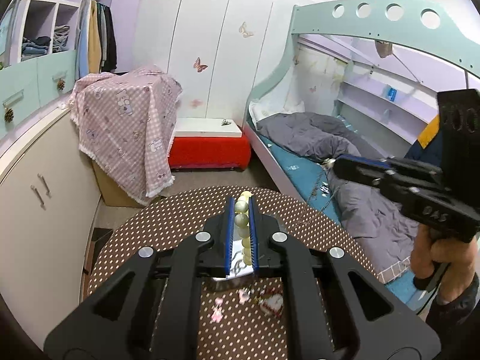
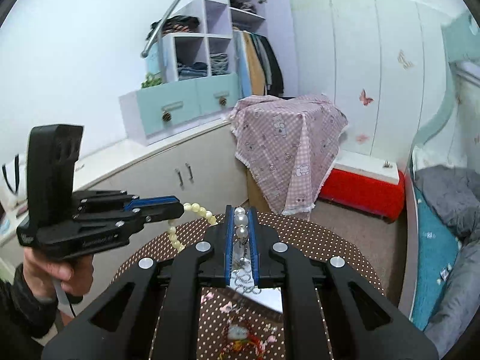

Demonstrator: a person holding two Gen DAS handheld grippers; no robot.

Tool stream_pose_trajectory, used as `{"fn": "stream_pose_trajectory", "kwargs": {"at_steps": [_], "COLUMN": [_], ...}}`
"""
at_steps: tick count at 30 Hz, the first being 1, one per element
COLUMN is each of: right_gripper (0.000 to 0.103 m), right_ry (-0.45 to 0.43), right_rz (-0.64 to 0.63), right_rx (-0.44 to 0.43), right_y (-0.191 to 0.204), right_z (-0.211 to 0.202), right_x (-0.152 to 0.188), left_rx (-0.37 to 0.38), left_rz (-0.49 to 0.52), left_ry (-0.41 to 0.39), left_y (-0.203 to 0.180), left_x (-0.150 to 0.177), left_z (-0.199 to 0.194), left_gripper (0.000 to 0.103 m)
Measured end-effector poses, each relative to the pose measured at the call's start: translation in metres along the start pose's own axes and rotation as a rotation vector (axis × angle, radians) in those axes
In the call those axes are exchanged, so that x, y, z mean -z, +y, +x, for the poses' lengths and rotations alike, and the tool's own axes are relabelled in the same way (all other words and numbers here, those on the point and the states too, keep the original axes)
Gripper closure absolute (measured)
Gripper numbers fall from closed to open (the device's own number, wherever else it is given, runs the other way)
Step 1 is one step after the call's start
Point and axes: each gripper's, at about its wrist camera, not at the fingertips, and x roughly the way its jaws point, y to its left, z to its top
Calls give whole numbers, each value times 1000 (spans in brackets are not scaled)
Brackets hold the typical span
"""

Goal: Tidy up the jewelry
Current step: 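Lower the green bracelet into the grey tray and open the left gripper, then grasp the pink bunny charm with the left gripper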

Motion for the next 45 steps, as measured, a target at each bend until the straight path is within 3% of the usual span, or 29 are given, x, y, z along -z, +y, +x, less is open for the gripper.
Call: {"fn": "stream_pose_trajectory", "kwargs": {"at_steps": [6,9,10,11,12,13,14,16,24,36,45], "right_gripper": [95,94,87,67,50,13,7,7,7,7,7], "right_ry": [59,106,125,133,134,126,103,99,48,-18,-13], "right_rz": [97,138,157,174,194,204,210,228,270,242,229], "right_rx": [5,24,52,69,90,109,130,139,186,209,247], "right_y": [-26,-34,-38,-42,-46,-48,-49,-51,-52,-25,-9], "right_z": [34,48,54,57,58,57,54,49,27,-13,-30], "right_x": [13,24,28,30,34,37,39,42,48,40,59], "left_rx": [28,-11,-27,-55,-84,-99,-112,-141,-222,-309,-347], "left_rz": [-3,-10,-13,-22,-36,-50,-64,-75,-98,-90,-42], "left_ry": [71,142,168,188,196,180,143,84,10,-48,-81], "left_y": [-5,1,3,6,10,14,18,25,36,41,34], "left_x": [-6,0,3,6,9,9,10,11,22,38,58], "left_z": [41,67,73,77,78,74,68,53,6,-34,-43], "left_gripper": [93,93,92,83,49,28,14,14,13,13,13]}}
